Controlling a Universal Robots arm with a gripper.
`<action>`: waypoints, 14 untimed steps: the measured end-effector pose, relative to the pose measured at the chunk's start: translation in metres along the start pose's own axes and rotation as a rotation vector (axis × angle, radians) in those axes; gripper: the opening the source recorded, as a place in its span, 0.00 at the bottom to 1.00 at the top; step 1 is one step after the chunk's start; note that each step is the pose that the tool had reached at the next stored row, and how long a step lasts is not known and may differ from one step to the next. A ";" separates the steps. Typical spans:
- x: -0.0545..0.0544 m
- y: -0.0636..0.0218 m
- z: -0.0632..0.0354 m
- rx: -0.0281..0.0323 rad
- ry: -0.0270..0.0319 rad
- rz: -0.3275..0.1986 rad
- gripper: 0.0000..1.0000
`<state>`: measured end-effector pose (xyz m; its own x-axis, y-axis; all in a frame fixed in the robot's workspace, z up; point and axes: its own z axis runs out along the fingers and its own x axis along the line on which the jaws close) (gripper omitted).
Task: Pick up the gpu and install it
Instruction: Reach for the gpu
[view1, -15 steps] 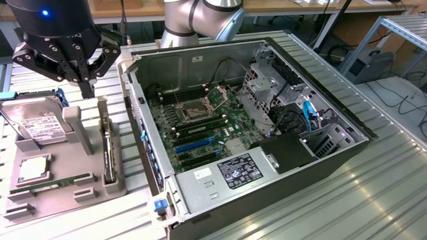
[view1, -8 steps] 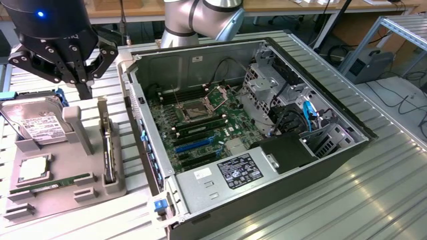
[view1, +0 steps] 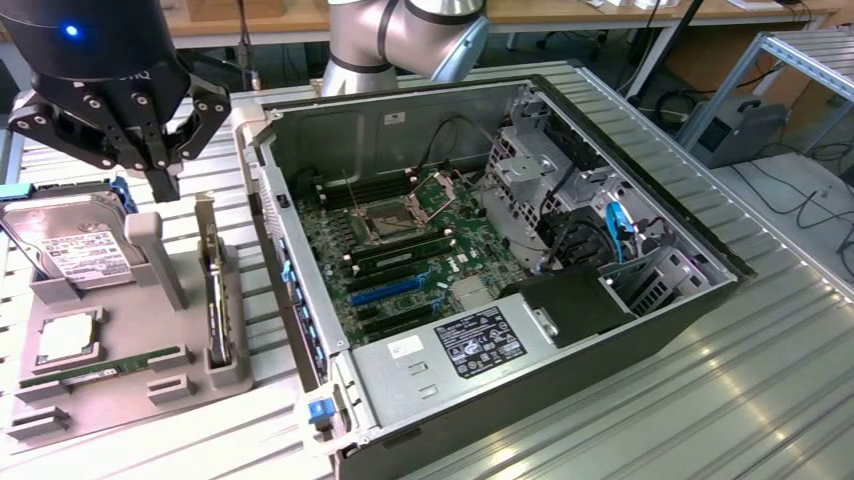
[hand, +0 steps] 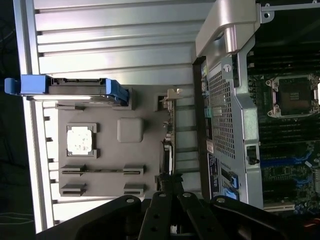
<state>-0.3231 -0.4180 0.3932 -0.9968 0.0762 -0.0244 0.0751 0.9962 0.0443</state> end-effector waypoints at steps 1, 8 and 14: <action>0.000 -0.0003 0.0000 0.0000 0.0000 0.000 0.11; 0.004 -0.0024 -0.0001 0.0000 -0.0001 0.000 0.11; 0.007 -0.0044 -0.0002 0.0000 0.0000 0.000 0.11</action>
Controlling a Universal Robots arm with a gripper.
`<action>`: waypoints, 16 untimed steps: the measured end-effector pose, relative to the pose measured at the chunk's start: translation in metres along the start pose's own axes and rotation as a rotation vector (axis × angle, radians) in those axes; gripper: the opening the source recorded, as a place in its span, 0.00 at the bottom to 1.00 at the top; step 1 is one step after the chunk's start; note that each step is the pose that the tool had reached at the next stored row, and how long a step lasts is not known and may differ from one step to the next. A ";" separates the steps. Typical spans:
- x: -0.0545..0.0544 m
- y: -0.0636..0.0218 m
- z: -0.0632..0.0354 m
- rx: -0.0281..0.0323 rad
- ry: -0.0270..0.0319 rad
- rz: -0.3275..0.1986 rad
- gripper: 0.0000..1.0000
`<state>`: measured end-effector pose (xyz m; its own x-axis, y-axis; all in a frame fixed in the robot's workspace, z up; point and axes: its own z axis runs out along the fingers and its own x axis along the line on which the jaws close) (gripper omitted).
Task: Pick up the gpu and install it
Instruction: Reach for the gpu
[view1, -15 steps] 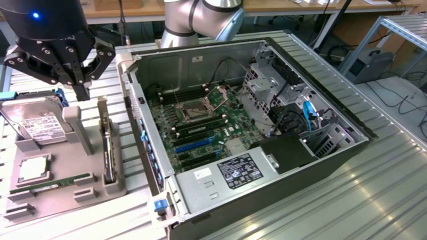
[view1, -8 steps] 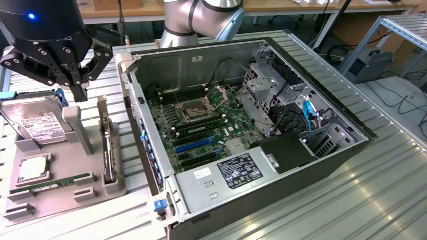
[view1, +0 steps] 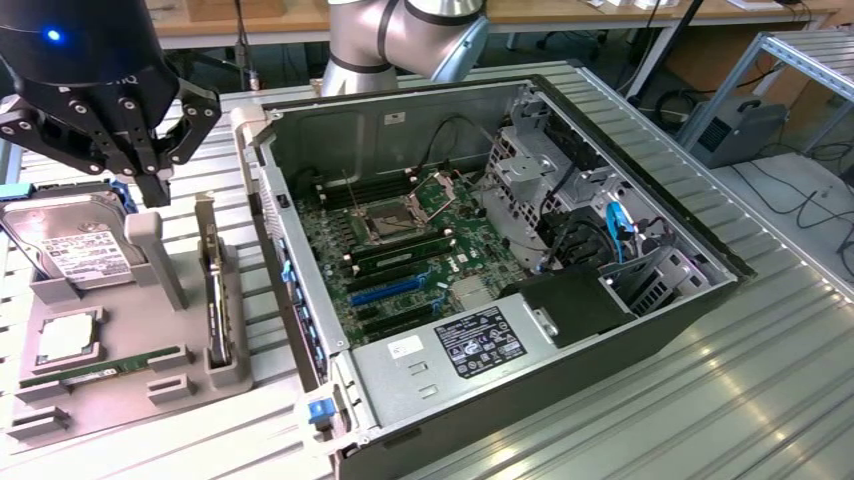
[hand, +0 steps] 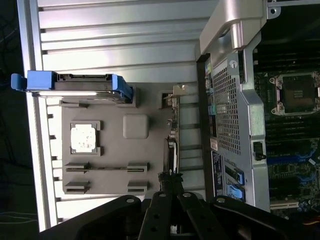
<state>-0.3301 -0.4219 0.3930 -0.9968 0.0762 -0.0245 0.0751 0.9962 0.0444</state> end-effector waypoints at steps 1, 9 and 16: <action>0.000 -0.0003 0.0000 0.0000 0.0000 0.000 0.11; 0.004 -0.0026 -0.0002 0.0000 0.0001 0.000 0.11; 0.007 -0.0046 -0.0003 0.0000 0.0000 0.000 0.11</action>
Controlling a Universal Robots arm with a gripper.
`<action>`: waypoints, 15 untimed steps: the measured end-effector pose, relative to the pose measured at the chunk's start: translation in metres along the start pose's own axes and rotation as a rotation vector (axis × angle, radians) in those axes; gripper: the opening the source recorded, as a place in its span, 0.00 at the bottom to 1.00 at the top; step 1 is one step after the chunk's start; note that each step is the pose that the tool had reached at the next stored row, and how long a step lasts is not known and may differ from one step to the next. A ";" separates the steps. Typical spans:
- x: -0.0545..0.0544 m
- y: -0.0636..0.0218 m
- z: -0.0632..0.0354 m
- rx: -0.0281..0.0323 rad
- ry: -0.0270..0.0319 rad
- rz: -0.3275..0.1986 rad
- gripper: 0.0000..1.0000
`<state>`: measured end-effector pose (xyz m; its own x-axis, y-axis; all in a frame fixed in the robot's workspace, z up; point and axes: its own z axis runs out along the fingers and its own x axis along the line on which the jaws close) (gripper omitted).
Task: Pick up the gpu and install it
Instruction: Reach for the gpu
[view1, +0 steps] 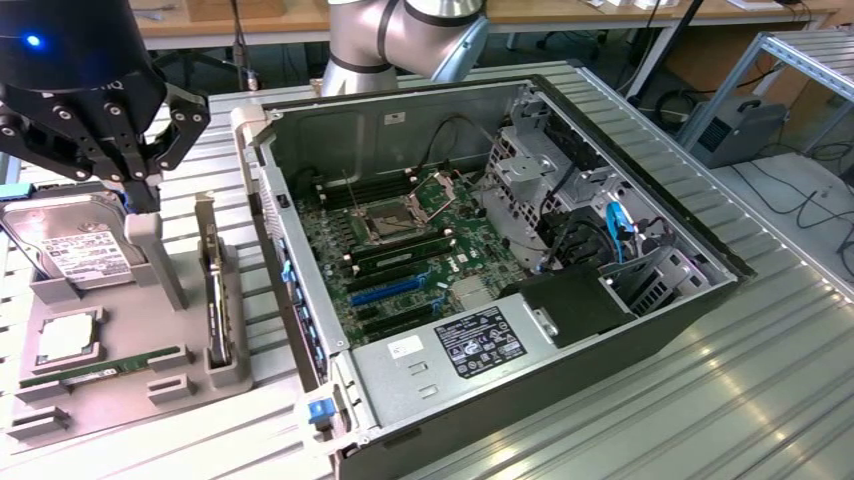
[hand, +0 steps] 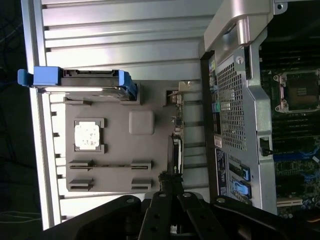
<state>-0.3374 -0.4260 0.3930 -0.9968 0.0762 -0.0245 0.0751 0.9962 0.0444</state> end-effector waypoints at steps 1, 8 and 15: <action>0.001 -0.0004 0.0000 0.0000 0.0000 0.000 0.11; 0.003 -0.0023 -0.0002 0.0000 0.0001 0.000 0.11; 0.006 -0.0044 -0.0003 0.0000 0.0001 0.000 0.11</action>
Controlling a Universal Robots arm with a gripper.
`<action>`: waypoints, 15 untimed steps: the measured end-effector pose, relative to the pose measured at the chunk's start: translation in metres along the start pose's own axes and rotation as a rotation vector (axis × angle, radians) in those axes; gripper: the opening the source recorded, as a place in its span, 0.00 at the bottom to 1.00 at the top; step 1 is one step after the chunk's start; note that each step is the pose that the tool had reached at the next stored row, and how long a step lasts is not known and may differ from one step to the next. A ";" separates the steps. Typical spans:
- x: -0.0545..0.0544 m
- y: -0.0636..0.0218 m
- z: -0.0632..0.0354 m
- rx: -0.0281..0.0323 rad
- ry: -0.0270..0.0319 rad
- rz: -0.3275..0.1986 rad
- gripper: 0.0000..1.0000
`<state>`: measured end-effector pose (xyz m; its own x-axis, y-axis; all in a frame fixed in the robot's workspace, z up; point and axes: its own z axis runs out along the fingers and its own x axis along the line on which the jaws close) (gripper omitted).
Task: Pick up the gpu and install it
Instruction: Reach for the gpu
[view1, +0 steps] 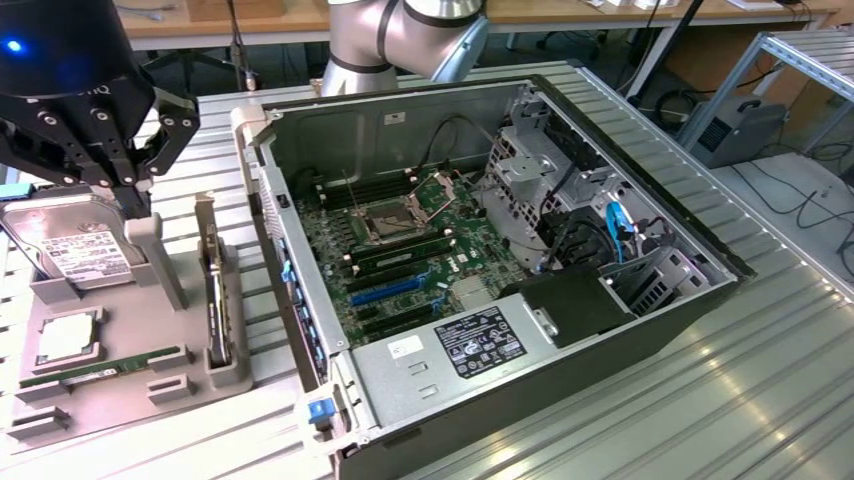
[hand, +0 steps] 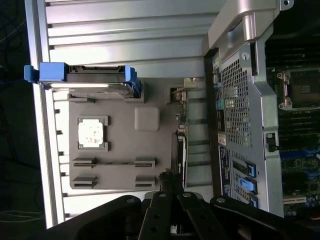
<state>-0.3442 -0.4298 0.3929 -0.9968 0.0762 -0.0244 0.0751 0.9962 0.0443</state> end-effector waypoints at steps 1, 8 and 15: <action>0.001 -0.0004 0.0000 0.0000 -0.0001 0.000 0.11; 0.003 -0.0023 -0.0001 0.0000 0.0000 0.000 0.11; 0.006 -0.0045 -0.0002 -0.0001 -0.0001 0.000 0.11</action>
<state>-0.3509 -0.4338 0.3928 -0.9968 0.0762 -0.0245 0.0751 0.9962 0.0444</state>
